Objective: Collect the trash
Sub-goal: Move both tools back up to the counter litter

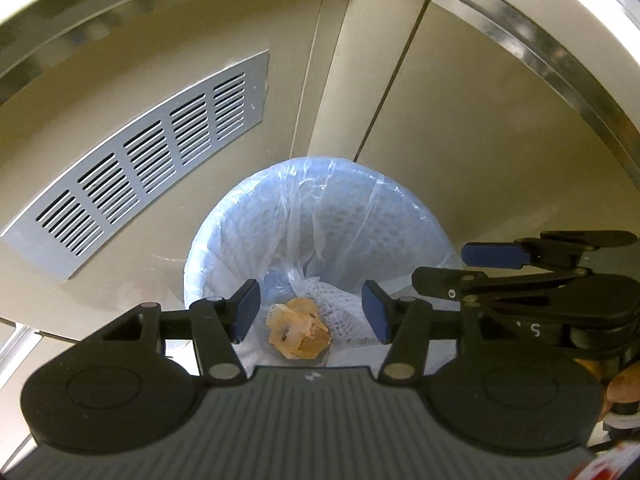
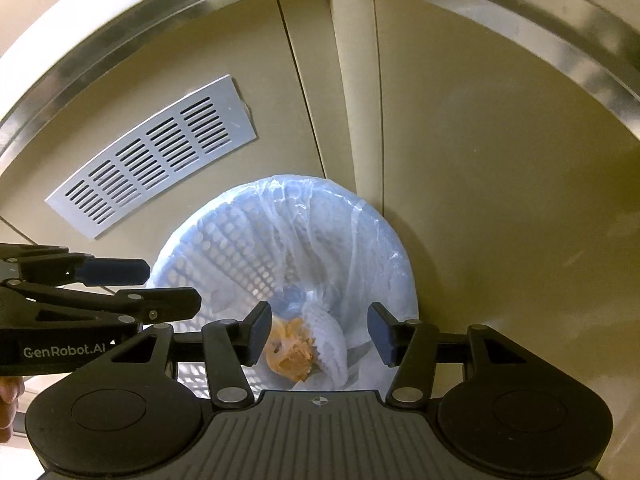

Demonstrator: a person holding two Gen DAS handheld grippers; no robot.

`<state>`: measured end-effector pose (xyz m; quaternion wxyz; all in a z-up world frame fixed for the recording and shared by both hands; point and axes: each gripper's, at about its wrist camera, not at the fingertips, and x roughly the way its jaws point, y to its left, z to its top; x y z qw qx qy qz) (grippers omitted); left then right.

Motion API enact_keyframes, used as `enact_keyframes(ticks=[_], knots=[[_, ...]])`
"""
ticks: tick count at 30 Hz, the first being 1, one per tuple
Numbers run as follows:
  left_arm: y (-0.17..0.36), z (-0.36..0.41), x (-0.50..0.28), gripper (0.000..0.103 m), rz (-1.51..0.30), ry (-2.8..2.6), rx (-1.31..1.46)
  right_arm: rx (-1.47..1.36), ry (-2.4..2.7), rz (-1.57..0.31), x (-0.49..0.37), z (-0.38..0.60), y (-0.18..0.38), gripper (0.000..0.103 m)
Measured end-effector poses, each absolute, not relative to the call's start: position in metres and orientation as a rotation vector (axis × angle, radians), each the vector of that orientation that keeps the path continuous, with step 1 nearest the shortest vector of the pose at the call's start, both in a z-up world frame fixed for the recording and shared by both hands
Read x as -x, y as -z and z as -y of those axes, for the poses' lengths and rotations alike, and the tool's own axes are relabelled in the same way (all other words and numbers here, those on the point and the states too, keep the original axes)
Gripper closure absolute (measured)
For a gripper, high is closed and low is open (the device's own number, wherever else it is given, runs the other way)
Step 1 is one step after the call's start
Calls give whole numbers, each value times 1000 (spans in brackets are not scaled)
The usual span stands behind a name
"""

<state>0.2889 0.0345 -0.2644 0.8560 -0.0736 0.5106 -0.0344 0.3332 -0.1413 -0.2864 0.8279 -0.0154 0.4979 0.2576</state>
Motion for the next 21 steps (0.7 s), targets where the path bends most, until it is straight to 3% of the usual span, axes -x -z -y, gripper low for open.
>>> enact_keyframes(ticks=[9,21], knots=[[232,-29,-263,51,-1022,45,152,17,-565,-999,-311,151,257,49],[151,-20,-204,51,-877,-43,169,-58,-621,-858,-261,178,176,48]])
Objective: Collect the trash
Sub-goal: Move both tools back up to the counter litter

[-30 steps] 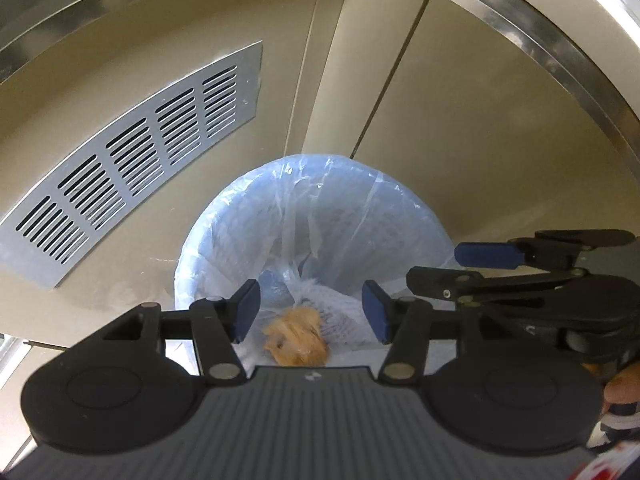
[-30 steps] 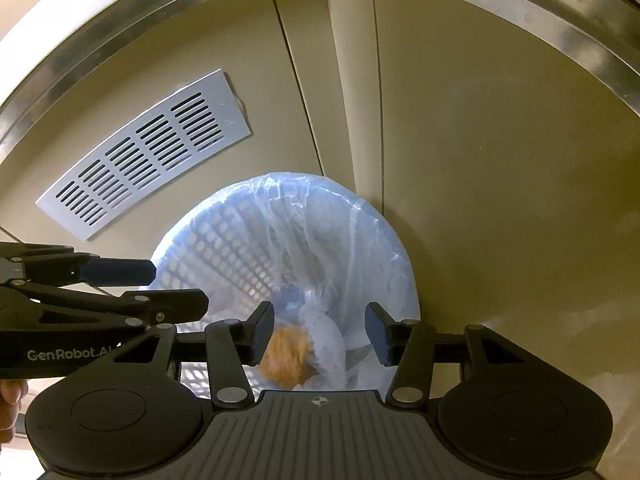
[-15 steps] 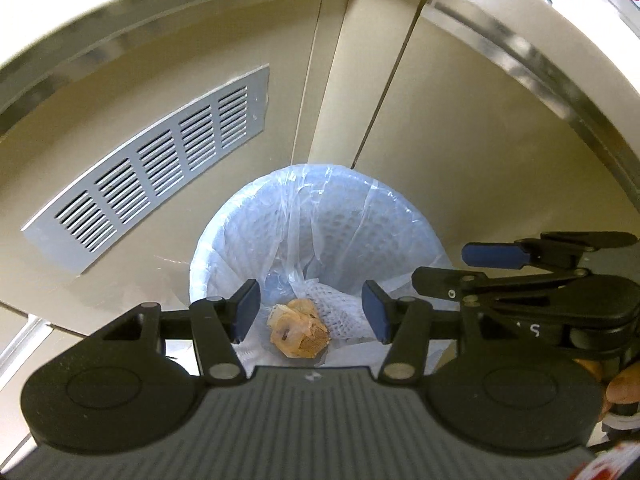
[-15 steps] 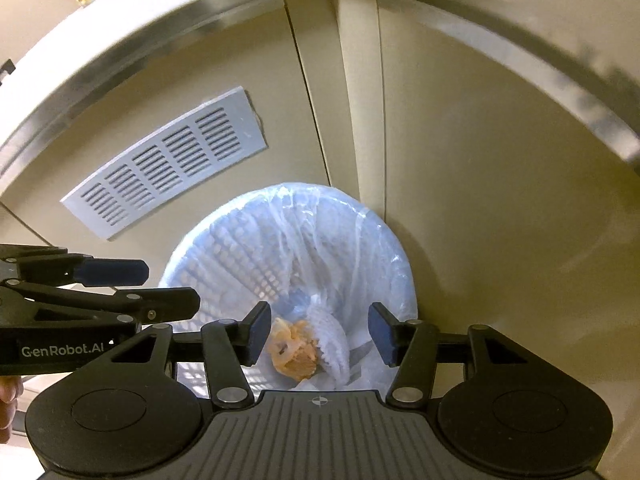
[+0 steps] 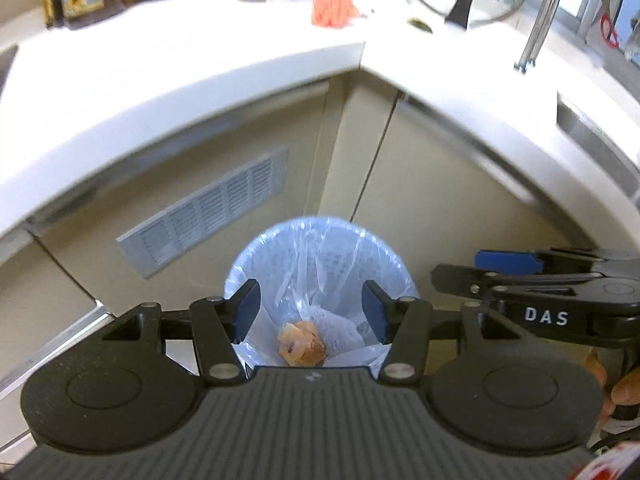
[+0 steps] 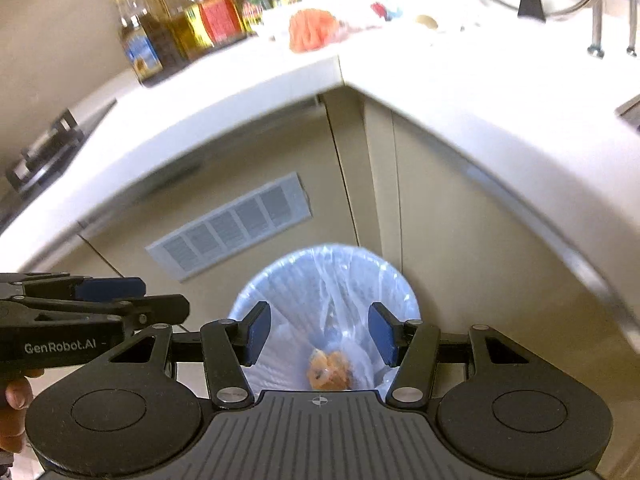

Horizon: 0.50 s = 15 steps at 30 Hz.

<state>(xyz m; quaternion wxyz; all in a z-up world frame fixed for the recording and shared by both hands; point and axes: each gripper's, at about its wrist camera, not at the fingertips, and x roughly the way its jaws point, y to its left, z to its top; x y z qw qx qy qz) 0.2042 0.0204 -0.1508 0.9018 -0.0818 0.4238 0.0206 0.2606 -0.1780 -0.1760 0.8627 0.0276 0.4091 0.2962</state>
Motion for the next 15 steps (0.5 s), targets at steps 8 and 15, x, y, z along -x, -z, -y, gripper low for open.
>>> enact_keyframes(ticks=[8,15], knots=[[97,-13,-192,51,-770,-42,146,-137,-594,-802,-245,204,133,48],[63,-10,-223,51,-674,1,90,-205,-531,-754,-263,227,103,48]])
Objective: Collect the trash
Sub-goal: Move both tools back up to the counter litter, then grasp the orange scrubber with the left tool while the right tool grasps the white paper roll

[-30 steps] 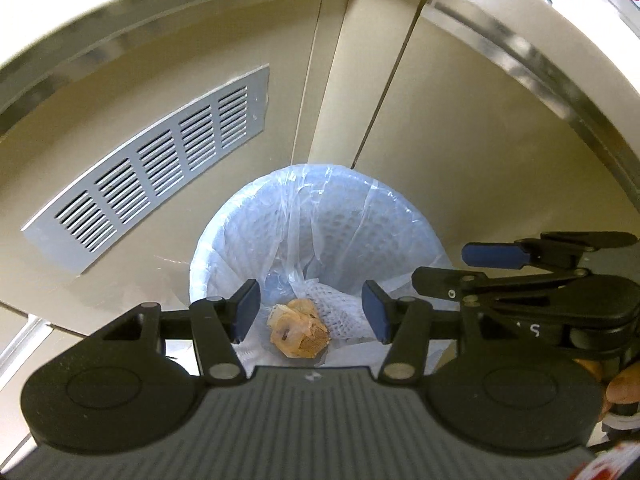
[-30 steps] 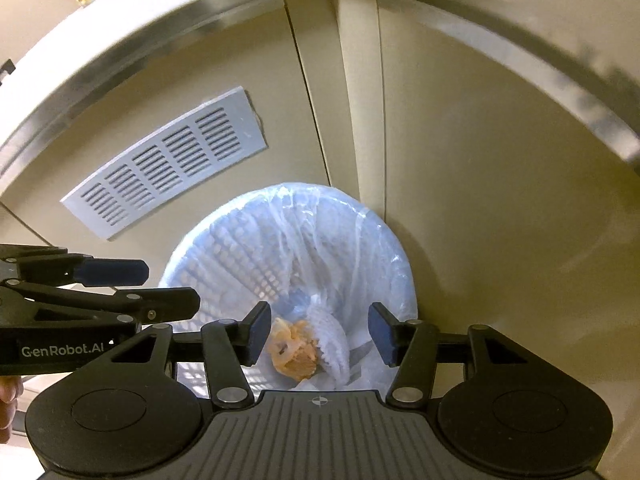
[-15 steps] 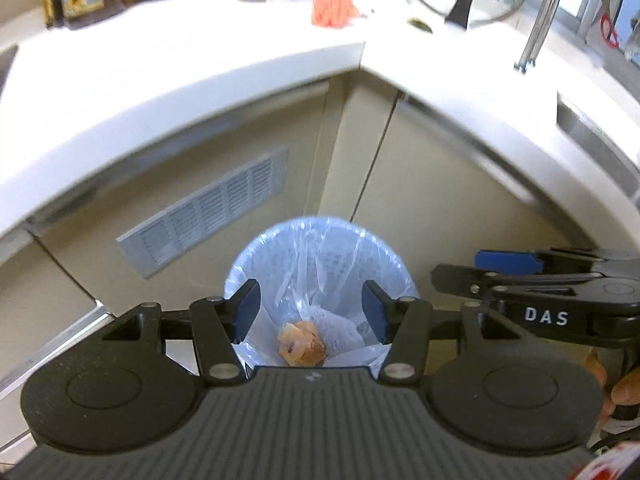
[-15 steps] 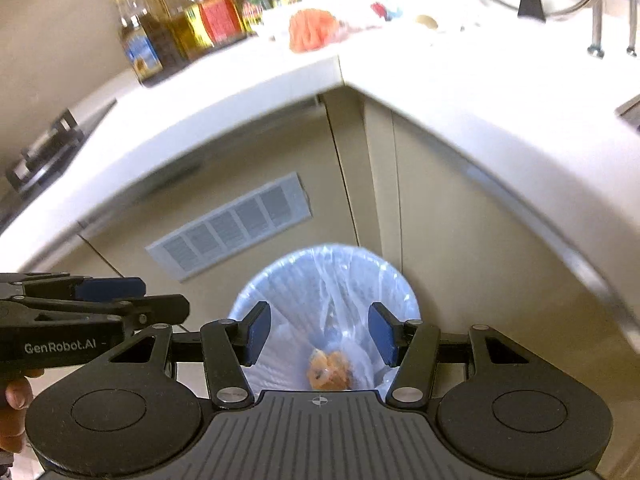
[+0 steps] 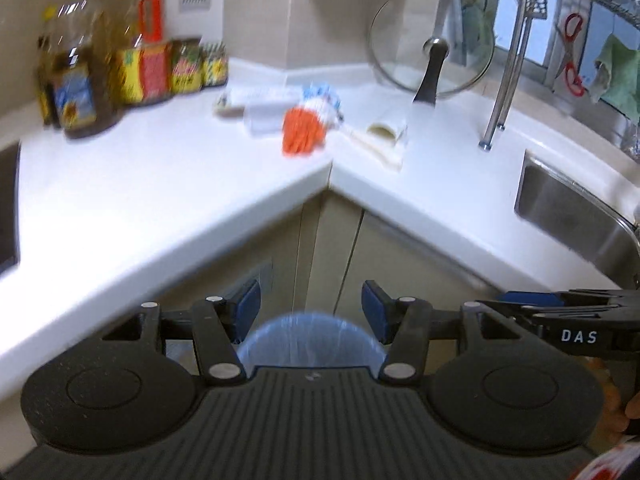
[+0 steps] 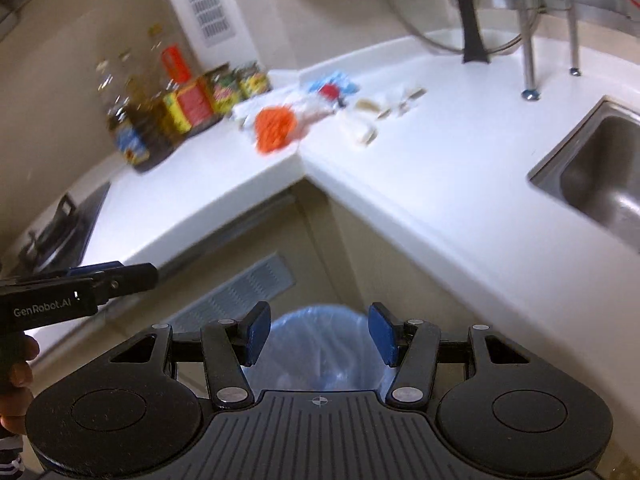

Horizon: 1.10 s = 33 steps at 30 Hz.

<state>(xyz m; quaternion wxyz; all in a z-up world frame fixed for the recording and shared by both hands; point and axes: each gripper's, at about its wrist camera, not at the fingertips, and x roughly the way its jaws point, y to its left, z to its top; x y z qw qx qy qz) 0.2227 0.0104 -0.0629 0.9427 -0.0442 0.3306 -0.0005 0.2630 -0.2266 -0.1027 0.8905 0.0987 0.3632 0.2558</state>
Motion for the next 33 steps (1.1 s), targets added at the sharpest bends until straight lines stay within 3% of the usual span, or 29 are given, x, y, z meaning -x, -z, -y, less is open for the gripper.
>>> enact_keyframes(ticks=[13,25,33], knots=[[35,-18,-335,51,-572,77,-47,-266,-401,-668,-354,238,69,48],[55,-18,-442,51,-584,116,-199,-294,-302,-661,-432,233,66,48],[80,-29,-478,50,-650,98,-157,-315,-286,-678,-456,223,72,48]])
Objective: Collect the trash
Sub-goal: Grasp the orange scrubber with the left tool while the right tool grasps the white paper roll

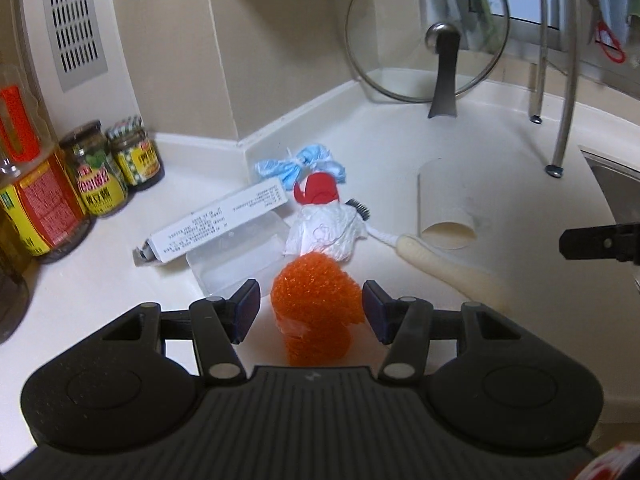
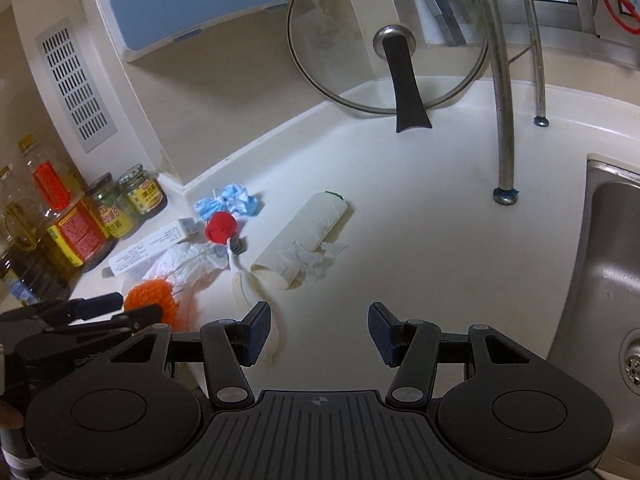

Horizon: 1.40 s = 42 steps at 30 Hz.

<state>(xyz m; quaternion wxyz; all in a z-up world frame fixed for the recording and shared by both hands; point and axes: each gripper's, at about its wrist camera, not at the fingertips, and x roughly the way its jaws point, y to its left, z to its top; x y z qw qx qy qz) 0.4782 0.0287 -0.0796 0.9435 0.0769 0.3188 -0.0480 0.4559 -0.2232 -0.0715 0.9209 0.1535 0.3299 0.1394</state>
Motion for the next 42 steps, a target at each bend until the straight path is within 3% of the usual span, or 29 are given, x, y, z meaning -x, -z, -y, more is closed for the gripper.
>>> enact_keyframes(ticks=[4,7,13,20,30,42], knots=[[88,-30,-486,51,-663,98,-145,-315,-283,-686,-463,221,73,48],[92,-31,-488,65,-678,107,-127,-315,-282,-689,-466,220,74,48],[87,-42,-477,73,-662,122,-95,-323,-286,-682,-472,220,71,44],[65,-63,-452,73,-614,120,-86,-346,-306,-652,-488,214,66,34],[39,-121,-454,73,-550,-36,-52,-390,-293,-659,-534,198,76,34],[46,-164,-457,73,-579,-119,-14,-432,-221,-736,-589,187,103,35]])
